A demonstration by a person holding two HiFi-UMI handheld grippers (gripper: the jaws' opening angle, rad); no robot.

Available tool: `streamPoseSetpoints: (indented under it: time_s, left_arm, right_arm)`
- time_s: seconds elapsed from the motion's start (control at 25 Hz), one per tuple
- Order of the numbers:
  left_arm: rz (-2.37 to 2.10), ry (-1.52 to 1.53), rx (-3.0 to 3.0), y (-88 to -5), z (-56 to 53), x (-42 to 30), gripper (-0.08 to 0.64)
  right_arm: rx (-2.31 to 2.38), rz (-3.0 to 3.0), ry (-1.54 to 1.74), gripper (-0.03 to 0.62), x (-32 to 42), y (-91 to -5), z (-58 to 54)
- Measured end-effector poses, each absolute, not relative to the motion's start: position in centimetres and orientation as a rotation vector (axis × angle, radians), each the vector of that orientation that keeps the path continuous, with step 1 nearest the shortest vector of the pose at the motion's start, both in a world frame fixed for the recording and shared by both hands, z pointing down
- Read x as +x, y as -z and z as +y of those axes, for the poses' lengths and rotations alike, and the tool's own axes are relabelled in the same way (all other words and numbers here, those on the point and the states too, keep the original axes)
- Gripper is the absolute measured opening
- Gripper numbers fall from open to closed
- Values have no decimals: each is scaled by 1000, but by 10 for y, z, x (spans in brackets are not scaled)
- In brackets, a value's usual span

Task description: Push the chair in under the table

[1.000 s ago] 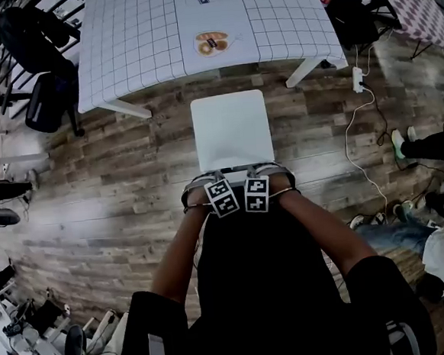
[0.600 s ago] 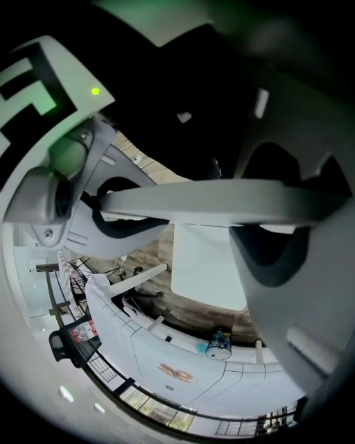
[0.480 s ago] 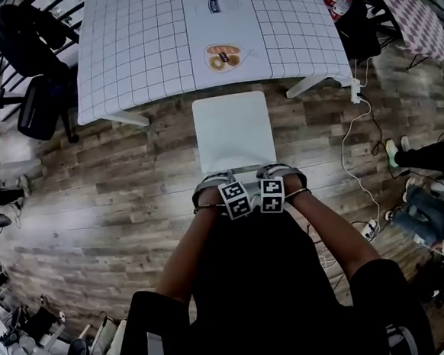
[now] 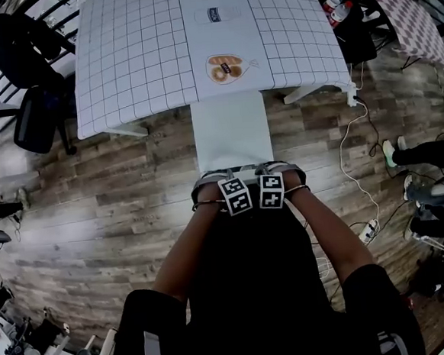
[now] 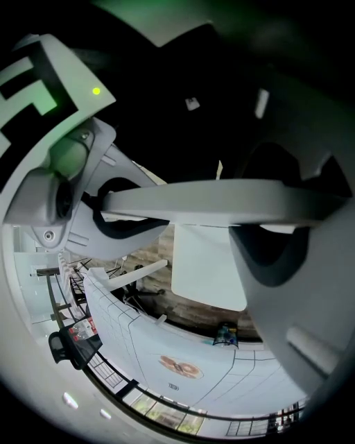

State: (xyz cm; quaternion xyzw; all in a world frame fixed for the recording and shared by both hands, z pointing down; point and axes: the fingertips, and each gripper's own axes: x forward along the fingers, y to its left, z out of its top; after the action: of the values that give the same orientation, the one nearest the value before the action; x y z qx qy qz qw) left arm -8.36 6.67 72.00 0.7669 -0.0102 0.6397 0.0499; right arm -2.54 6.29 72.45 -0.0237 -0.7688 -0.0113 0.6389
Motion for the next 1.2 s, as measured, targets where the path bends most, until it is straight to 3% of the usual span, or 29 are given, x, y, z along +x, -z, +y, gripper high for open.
streamPoseSetpoints:
  time_s: [1.2]
  left_arm:
    - [-30,-1949,2261,-712,-71,-79,89]
  right_arm:
    - [-92,-1769,38,74,-20,-716,-77]
